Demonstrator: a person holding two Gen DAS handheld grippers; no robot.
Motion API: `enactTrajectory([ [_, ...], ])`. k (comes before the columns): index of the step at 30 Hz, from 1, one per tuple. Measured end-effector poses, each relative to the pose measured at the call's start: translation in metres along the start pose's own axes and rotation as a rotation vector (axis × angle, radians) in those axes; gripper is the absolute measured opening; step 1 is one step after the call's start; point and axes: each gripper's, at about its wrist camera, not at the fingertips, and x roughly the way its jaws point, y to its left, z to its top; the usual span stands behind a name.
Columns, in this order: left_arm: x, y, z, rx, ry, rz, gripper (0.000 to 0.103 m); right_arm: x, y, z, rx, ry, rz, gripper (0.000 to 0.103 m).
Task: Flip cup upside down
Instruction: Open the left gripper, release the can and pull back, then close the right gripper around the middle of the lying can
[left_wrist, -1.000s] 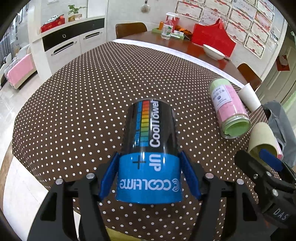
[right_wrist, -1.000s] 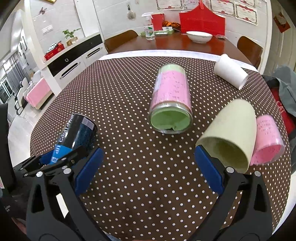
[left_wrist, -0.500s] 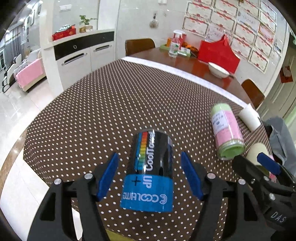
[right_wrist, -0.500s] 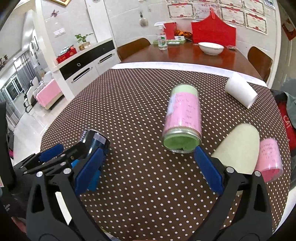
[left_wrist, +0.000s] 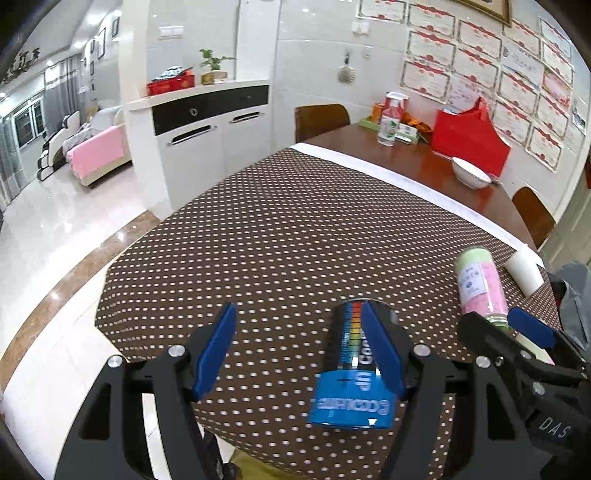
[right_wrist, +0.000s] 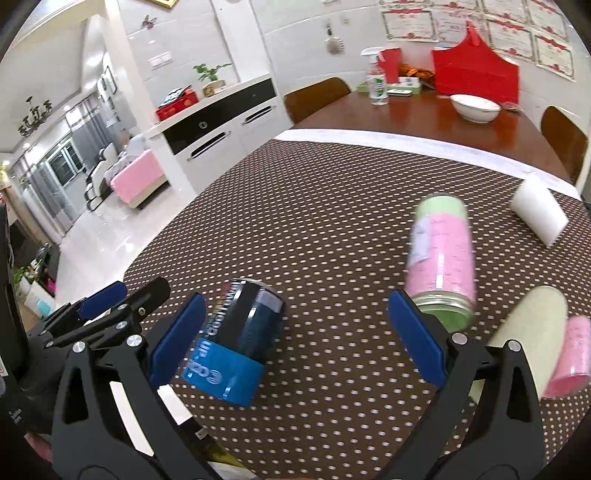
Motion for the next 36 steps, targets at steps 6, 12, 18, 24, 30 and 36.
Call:
enactTrajectory([
  [6,0.013,0.018,-0.001,-0.022,0.043,0.021,0.069,0.023,0.015,0.000,-0.012,0.057,0.023,0.097],
  [12,0.034,0.037,-0.006,-0.027,0.101,0.023,0.069,0.052,0.021,-0.003,0.016,0.135,0.013,0.097],
  [18,0.062,0.050,-0.011,-0.025,0.158,0.008,0.069,0.082,0.024,-0.004,0.052,0.210,-0.026,0.097],
  [24,0.088,0.065,-0.012,-0.037,0.209,-0.008,0.069,0.109,0.029,-0.006,0.089,0.263,-0.052,0.097],
  [30,0.107,0.067,-0.011,-0.036,0.239,-0.025,0.069,0.128,0.031,-0.010,0.110,0.352,0.026,0.072],
  [36,0.111,0.053,-0.005,-0.014,0.233,-0.051,0.069,0.118,0.027,-0.006,0.097,0.317,-0.020,0.071],
])
